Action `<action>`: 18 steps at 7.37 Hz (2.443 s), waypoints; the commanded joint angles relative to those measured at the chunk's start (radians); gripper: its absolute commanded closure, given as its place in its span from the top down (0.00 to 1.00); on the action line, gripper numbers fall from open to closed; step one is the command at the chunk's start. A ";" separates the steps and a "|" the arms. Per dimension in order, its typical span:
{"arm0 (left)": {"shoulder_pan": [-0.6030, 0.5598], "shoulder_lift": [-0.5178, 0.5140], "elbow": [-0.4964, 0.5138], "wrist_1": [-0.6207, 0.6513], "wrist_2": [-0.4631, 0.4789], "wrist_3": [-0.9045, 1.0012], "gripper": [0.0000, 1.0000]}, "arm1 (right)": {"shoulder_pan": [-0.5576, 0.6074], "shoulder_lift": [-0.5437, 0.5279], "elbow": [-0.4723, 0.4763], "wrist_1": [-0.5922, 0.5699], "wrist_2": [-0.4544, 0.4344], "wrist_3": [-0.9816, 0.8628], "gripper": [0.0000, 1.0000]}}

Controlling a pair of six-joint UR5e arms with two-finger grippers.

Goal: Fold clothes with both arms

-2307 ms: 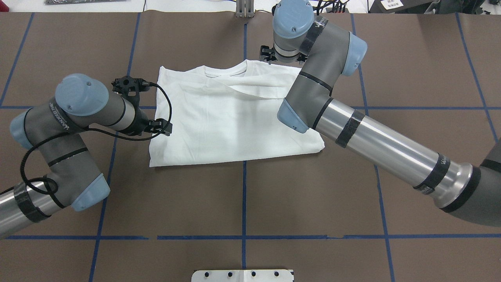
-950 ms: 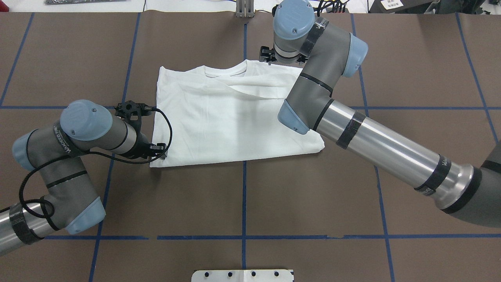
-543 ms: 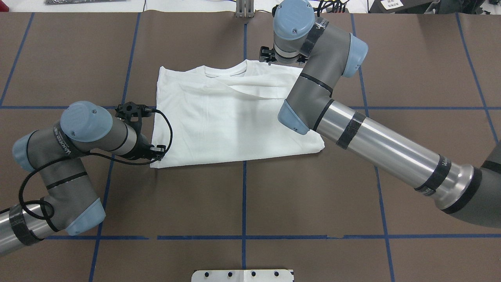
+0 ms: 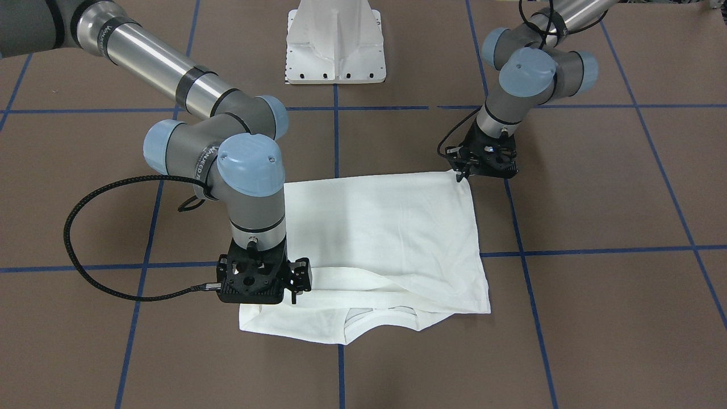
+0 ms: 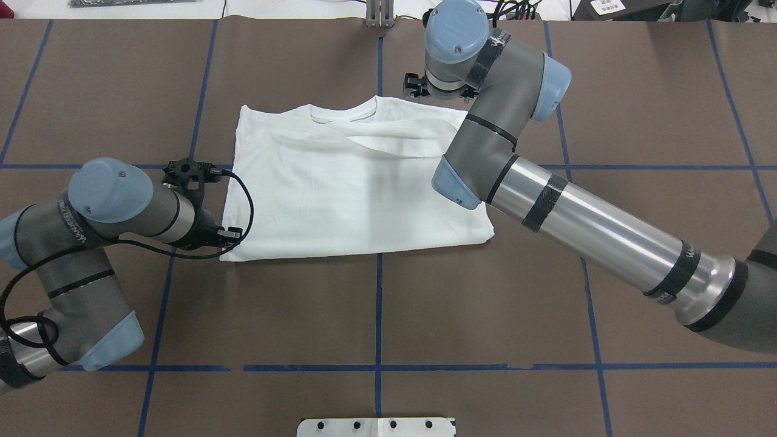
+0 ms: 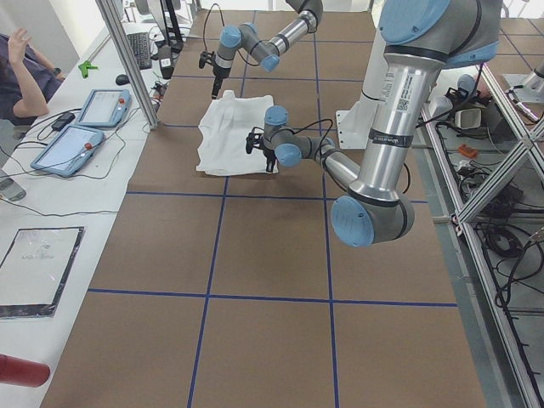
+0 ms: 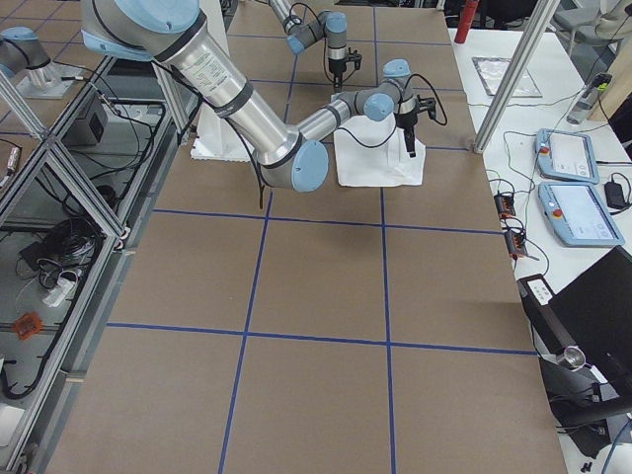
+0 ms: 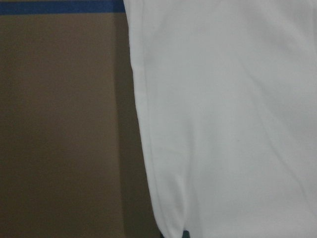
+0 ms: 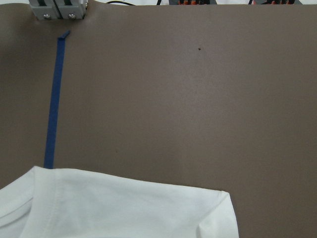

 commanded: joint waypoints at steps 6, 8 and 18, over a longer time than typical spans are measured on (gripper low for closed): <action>-0.418 -0.446 0.746 -0.055 0.122 0.509 0.00 | -0.011 -0.002 0.029 0.000 0.000 0.018 1.00; -0.459 -0.487 0.745 -0.061 0.098 0.528 0.99 | -0.033 0.006 0.035 0.002 0.001 0.069 1.00; -0.459 -0.270 0.427 -0.057 -0.066 0.421 1.00 | -0.293 0.053 0.026 0.000 -0.129 0.707 0.70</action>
